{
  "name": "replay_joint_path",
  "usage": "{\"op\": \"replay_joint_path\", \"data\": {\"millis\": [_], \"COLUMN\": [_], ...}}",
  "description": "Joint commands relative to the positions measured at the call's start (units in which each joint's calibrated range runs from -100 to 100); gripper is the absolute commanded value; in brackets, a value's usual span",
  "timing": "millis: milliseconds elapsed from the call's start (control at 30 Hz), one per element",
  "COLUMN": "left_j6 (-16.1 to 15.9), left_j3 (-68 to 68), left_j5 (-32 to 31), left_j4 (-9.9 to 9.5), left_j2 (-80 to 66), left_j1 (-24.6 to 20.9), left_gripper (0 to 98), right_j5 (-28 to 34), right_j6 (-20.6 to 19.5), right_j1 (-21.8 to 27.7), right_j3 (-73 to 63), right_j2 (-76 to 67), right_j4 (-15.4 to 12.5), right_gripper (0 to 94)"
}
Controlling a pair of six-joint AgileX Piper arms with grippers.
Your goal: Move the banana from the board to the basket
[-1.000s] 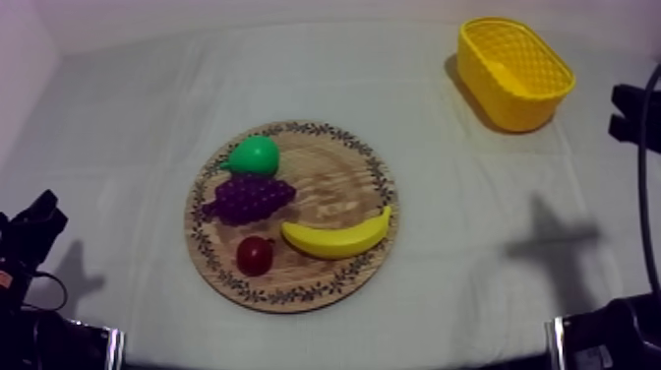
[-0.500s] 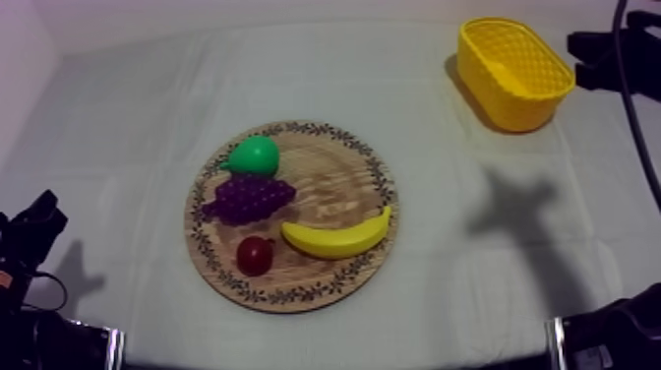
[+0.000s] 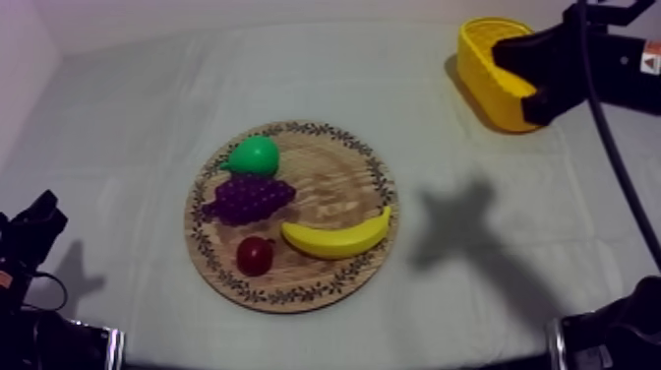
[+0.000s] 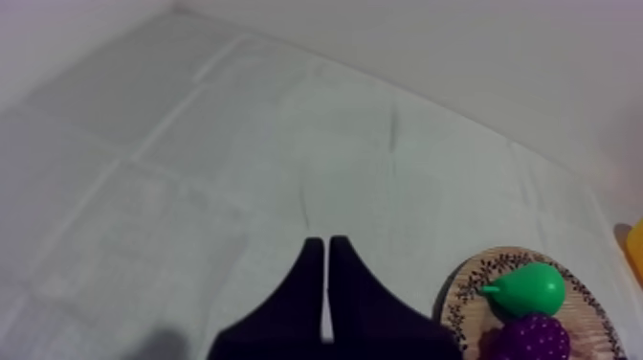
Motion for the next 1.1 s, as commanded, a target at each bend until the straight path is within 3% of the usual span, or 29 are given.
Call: {"op": "replay_joint_path", "data": {"millis": [0, 433, 600, 1067], "left_j6": [0.00, 0.01, -0.01, 0.02], "left_j3": [-0.01, -0.01, -0.01, -0.01], "left_j5": [-0.01, -0.01, -0.01, -0.01], "left_j4": [0.03, 0.03, 0.03, 0.03], "left_j2": [-0.05, -0.05, -0.05, -0.05], "left_j1": [0.02, 0.02, 0.02, 0.02], "left_gripper": [0.1, 0.1, 0.1, 0.1], "right_j5": [0.22, 7.31, 7.10, 10.22], "right_j6": [-0.38, -2.85, -4.49, -3.00], "right_j1": [-2.92, -12.74, -15.84, -19.23], "right_j3": [0.17, 0.66, 3.54, 2.02], "right_j2": [0.18, -0.32, -1.72, 0.91], "right_j4": [0.47, 6.47, 8.26, 7.78], "right_gripper": [0.5, 0.5, 0.5, 0.5]}}
